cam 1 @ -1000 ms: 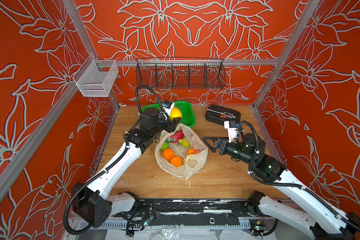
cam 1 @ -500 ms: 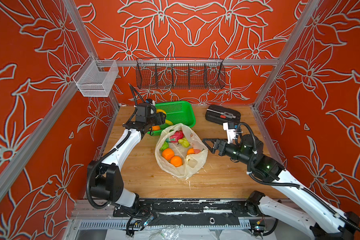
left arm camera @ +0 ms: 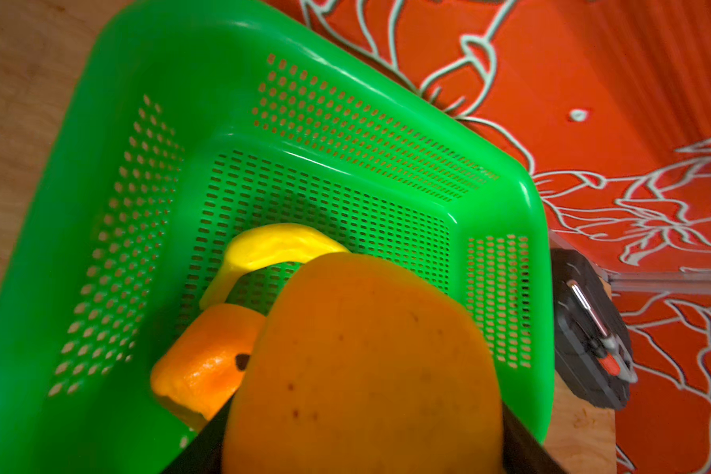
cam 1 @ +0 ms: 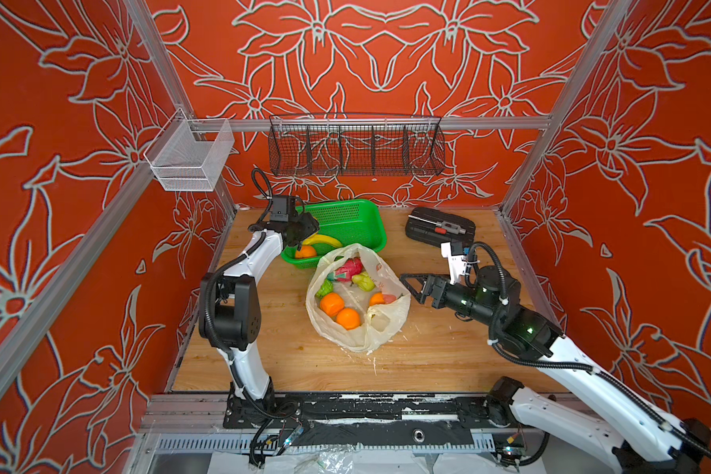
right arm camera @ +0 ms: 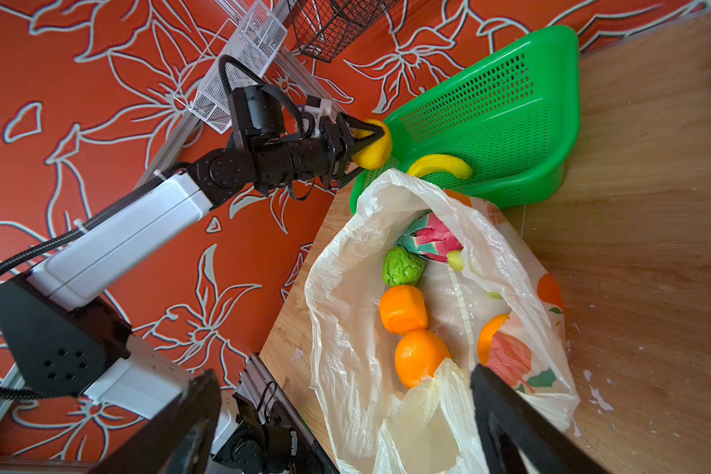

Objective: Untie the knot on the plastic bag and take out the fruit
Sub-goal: 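Carry the apple to the green basket with the left gripper while the right gripper withdraws, then lower the apple into the green basket and open the left gripper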

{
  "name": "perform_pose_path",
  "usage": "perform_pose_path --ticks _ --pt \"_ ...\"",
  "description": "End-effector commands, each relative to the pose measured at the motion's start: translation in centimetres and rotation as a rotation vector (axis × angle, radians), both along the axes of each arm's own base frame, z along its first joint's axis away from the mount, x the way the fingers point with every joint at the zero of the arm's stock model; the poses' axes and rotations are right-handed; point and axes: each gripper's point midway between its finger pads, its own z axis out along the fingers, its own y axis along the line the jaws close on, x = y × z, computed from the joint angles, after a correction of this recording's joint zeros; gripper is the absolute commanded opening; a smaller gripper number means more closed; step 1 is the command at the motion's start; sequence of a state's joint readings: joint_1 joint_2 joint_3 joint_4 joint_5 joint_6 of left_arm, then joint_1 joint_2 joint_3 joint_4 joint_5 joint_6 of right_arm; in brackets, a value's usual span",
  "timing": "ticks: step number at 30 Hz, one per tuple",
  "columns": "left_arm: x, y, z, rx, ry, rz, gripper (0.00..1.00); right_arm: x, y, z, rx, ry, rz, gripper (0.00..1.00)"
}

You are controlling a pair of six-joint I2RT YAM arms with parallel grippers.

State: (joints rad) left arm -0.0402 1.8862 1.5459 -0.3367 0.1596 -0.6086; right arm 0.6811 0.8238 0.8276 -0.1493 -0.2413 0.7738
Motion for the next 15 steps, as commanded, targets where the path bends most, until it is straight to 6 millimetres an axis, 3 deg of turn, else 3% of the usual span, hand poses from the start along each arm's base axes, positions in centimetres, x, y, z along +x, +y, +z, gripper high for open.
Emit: perform_pose_path --ticks 1,7,12,15 --pt "1.3 1.2 -1.7 0.021 0.064 0.076 0.45 -0.1 -0.5 -0.5 0.005 0.018 -0.026 0.96" --pt "3.8 1.7 -6.0 0.067 0.125 0.071 0.45 -0.5 -0.9 -0.4 0.005 0.016 -0.031 0.96" --pt "4.8 1.5 -8.6 0.060 0.153 0.046 0.45 -0.7 -1.4 -0.2 0.001 0.006 -0.043 0.96" --pt "4.8 1.5 -9.9 0.048 0.177 0.046 0.51 -0.8 -1.4 -0.2 0.000 0.007 -0.044 0.96"
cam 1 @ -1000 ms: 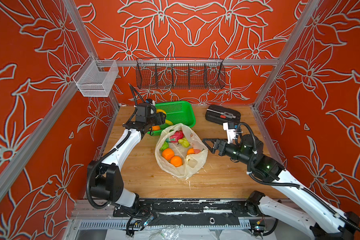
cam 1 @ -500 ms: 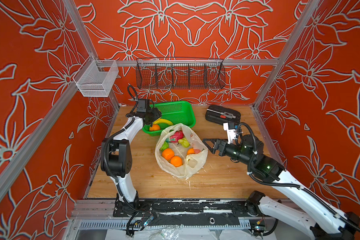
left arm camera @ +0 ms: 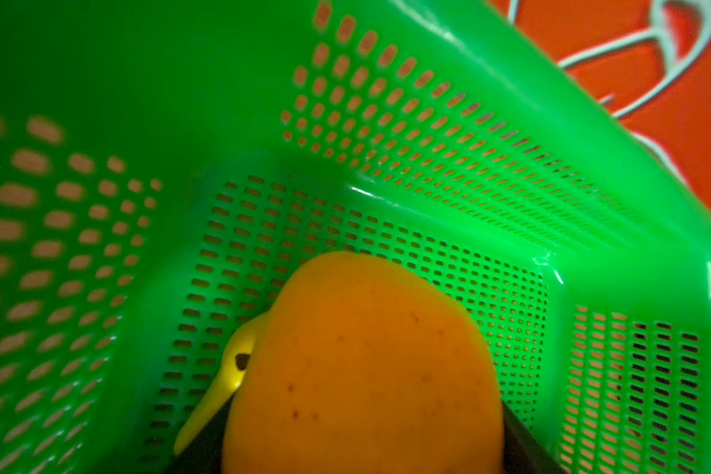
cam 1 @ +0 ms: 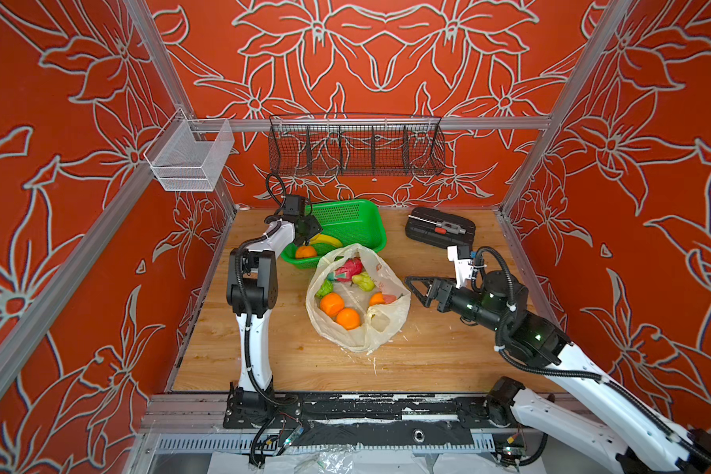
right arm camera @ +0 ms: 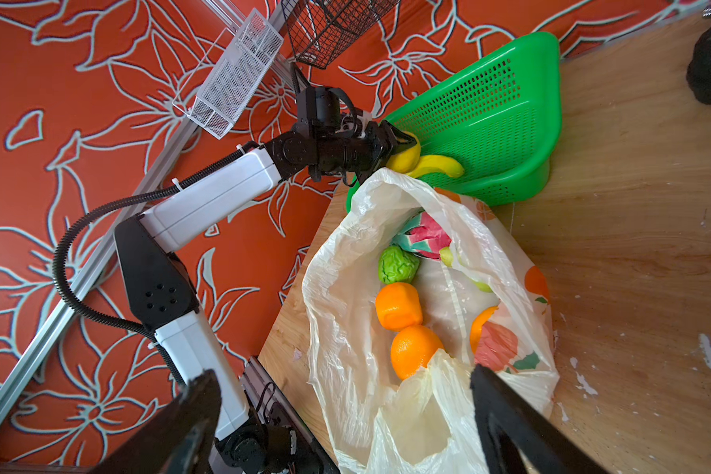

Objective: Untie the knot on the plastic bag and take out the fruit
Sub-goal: 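Lower the apple into the green basket and open the left gripper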

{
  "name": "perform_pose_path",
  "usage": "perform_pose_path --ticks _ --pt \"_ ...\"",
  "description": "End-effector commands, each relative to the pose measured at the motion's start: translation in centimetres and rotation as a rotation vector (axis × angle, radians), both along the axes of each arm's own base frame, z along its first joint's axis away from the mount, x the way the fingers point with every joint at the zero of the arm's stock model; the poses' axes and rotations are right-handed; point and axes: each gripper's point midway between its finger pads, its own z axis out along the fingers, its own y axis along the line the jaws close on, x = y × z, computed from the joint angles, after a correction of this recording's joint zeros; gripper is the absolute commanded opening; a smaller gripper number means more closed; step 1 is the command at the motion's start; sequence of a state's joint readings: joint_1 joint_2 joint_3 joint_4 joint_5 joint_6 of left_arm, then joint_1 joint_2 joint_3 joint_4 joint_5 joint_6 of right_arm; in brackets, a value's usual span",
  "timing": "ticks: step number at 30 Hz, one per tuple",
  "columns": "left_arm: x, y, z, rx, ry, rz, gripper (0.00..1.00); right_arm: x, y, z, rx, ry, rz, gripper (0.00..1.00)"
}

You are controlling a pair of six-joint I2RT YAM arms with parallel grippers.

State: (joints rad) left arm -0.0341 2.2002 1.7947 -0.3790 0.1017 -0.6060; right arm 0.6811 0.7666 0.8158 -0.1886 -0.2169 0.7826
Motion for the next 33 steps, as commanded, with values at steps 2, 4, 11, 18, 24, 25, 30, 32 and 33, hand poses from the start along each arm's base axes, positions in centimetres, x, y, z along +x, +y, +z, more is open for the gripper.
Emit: perform_pose_path --ticks 2,4,11,18,24,25,30,32,33 --pt "-0.8 0.4 -3.5 -0.016 0.093 0.003 0.55 0.0 -0.3 -0.3 -0.002 0.006 -0.019 0.96" --pt "-0.9 0.3 -3.9 -0.030 0.104 -0.003 0.60 0.1 -0.2 -0.3 0.000 0.009 -0.016 0.96" --pt "-1.0 0.8 -1.1 0.019 0.031 -0.026 0.80 0.1 0.1 -0.3 -0.001 0.016 -0.006 0.96" --pt "-1.4 1.6 4.1 0.082 -0.068 -0.025 0.92 0.0 0.2 -0.2 0.011 0.019 0.002 0.95" --pt "-2.7 2.1 8.4 0.106 -0.128 -0.006 0.92 -0.2 0.2 0.0 0.021 0.020 0.002 0.95" --pt "-3.0 2.2 9.1 0.101 -0.139 0.000 0.91 -0.2 0.2 0.0 0.021 0.019 0.004 0.95" --pt "-5.3 2.0 13.2 0.065 -0.222 0.017 0.89 -0.2 0.5 0.2 0.019 0.018 0.021 0.93" --pt "-6.8 1.6 15.3 0.034 -0.267 0.015 0.85 -0.3 0.9 0.2 0.017 0.015 0.041 0.91" --pt "-7.8 1.2 16.2 0.007 -0.291 0.011 0.83 -0.3 1.2 0.1 0.017 0.019 0.051 0.89"
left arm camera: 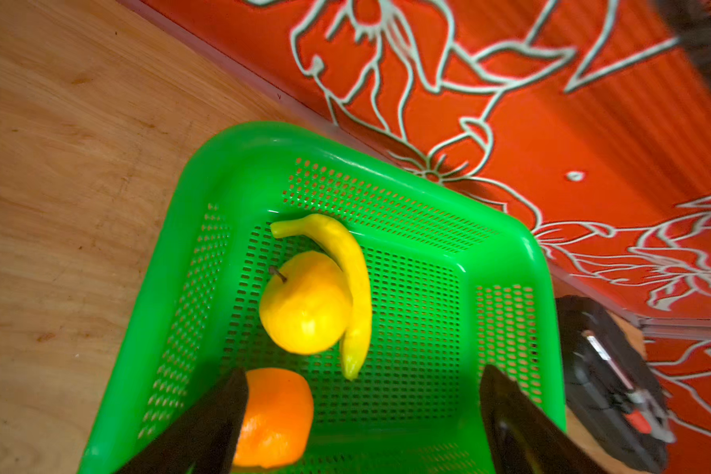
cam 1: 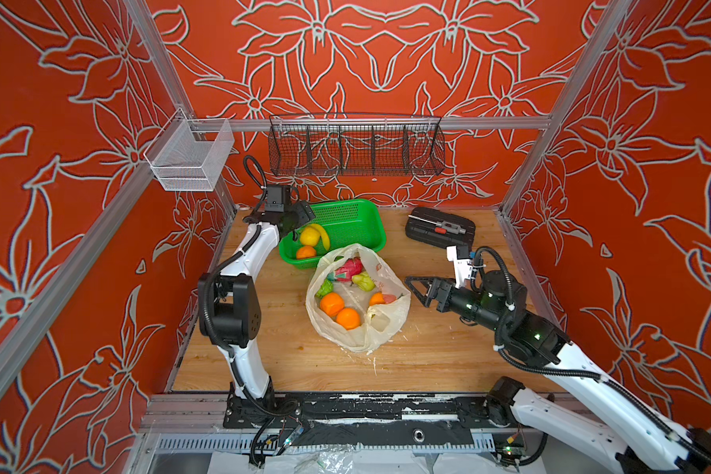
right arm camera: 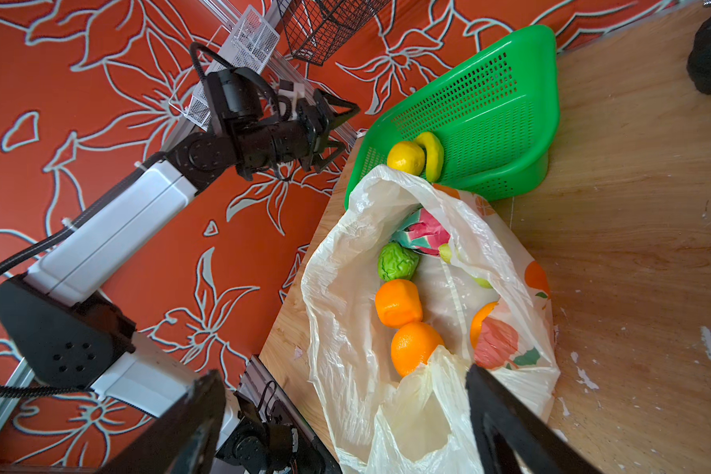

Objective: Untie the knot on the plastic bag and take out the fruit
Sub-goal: 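Lower the apple into the green basket and open the left gripper, then move both grippers back to the bag, left gripper holding its side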

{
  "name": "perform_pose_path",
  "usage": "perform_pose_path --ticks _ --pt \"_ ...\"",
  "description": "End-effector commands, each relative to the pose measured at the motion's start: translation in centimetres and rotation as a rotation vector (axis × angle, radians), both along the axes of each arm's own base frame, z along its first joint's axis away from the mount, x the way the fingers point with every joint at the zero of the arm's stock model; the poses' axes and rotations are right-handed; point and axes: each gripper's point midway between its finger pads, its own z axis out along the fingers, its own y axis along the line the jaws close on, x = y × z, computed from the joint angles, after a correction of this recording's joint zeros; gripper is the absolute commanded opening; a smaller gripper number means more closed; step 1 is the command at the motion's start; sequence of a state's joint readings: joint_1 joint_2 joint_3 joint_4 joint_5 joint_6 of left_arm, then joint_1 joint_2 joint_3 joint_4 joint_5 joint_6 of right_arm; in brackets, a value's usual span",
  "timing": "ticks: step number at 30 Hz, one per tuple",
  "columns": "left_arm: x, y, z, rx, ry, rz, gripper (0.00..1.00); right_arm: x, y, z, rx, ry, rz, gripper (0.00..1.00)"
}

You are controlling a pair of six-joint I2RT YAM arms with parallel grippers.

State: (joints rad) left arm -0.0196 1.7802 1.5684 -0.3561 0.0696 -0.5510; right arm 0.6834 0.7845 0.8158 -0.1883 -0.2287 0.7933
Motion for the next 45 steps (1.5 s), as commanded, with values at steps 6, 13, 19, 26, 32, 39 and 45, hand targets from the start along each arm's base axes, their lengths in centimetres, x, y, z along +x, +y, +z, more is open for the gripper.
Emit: perform_pose_path --ticks 6,13,19,26,32,39,45 --pt "-8.4 -2.9 8.0 -0.163 -0.177 -0.076 0.78 -0.1 2.7 -0.3 -0.037 0.009 0.079 0.87" --pt "-16.7 -5.2 9.3 -0.092 -0.207 -0.098 0.75 0.5 6.6 -2.0 -0.147 0.013 0.143 0.85" --pt "-23.2 -5.8 6.1 -0.085 -0.134 -0.091 0.75 1.5 10.1 -4.6 -0.257 0.061 0.199 0.82" --pt "-27.5 -6.6 -0.4 -0.078 0.026 -0.111 0.75 2.9 13.4 -9.1 -0.389 0.120 0.232 0.81" --pt "-28.7 -6.1 -5.2 -0.010 0.141 -0.101 0.75 4.0 15.2 -12.8 -0.471 0.154 0.212 0.80" --pt "-28.7 -7.2 -8.6 -0.031 0.222 -0.131 0.75 5.0 16.7 -16.3 -0.557 0.175 0.199 0.82" --pt "-29.6 -7.1 -11.2 -0.026 0.291 -0.130 0.67 5.6 18.1 -18.2 -0.581 0.156 0.206 0.84"
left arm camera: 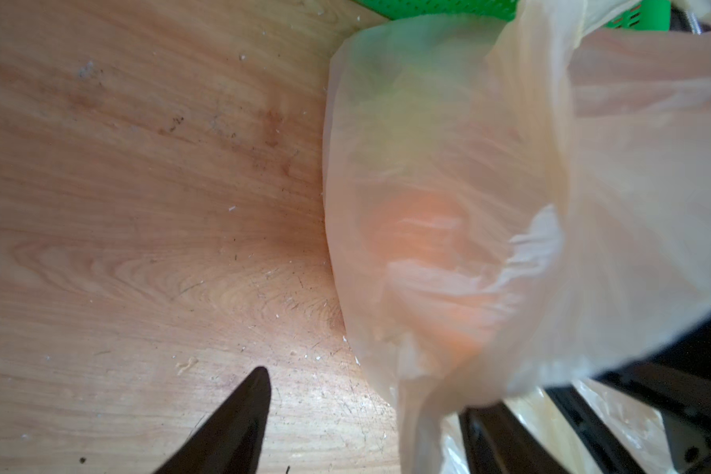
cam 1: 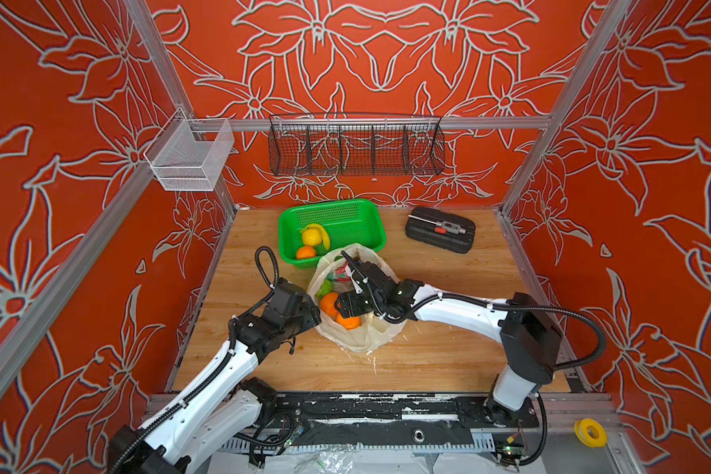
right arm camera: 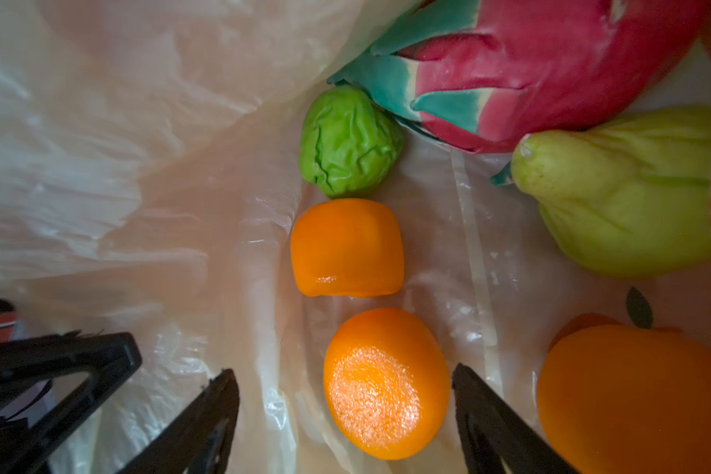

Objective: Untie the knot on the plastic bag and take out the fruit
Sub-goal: 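Move both grippers back to the bag, left gripper holding its side, then grasp an orange in the bag with the right gripper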

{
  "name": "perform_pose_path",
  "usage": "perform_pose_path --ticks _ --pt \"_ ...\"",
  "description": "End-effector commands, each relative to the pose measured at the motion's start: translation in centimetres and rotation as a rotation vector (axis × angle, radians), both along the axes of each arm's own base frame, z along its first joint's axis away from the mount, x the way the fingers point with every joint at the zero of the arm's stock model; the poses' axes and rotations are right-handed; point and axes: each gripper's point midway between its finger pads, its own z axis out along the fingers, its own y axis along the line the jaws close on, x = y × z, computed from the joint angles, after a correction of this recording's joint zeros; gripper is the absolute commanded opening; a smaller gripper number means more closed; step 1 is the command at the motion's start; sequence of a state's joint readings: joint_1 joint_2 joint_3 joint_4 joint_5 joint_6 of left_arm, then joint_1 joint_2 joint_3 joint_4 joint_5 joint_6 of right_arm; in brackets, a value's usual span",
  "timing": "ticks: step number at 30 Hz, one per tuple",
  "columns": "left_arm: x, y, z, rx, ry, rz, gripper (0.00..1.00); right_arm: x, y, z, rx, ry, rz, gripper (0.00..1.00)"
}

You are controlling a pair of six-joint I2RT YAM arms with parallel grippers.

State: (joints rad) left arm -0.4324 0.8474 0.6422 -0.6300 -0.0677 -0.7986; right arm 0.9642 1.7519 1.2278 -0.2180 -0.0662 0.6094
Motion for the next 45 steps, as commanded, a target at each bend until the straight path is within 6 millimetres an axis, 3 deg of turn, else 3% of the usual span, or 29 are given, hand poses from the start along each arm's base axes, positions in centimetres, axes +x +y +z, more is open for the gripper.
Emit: perform_pose_path --ticks 1,8,11,21,28,34,39,45 --pt "-0.4 0.1 -1.2 -0.002 0.025 0.011 0.66 1.1 1.2 0.3 0.001 -0.057 -0.002 0.85" --pt "-1.5 1.1 -4.2 0.047 0.092 0.042 0.48 2.5 2.9 -0.7 -0.041 -0.136 0.021 0.90" --pt "-1.9 1.5 -4.8 0.065 0.109 0.050 0.46 2.8 3.6 -1.4 -0.065 -0.146 0.033 0.93" --pt "-2.0 1.8 -4.6 0.069 0.090 0.057 0.43 3.2 5.3 -4.3 -0.097 -0.124 0.061 0.96" --pt "-2.1 2.0 -4.2 0.063 0.075 0.061 0.43 3.1 5.9 -5.6 -0.096 -0.092 0.075 0.84" --pt "-1.9 1.3 -3.2 0.023 0.053 0.048 0.43 2.9 5.6 -4.9 -0.082 -0.102 0.071 0.72" --pt "-1.6 1.0 -2.3 0.009 0.031 0.034 0.55 2.7 5.4 -3.7 -0.054 -0.120 0.068 0.63" --pt "-1.3 0.7 -1.0 -0.005 -0.006 0.018 0.64 2.4 4.7 -1.6 -0.023 -0.137 0.061 0.60"
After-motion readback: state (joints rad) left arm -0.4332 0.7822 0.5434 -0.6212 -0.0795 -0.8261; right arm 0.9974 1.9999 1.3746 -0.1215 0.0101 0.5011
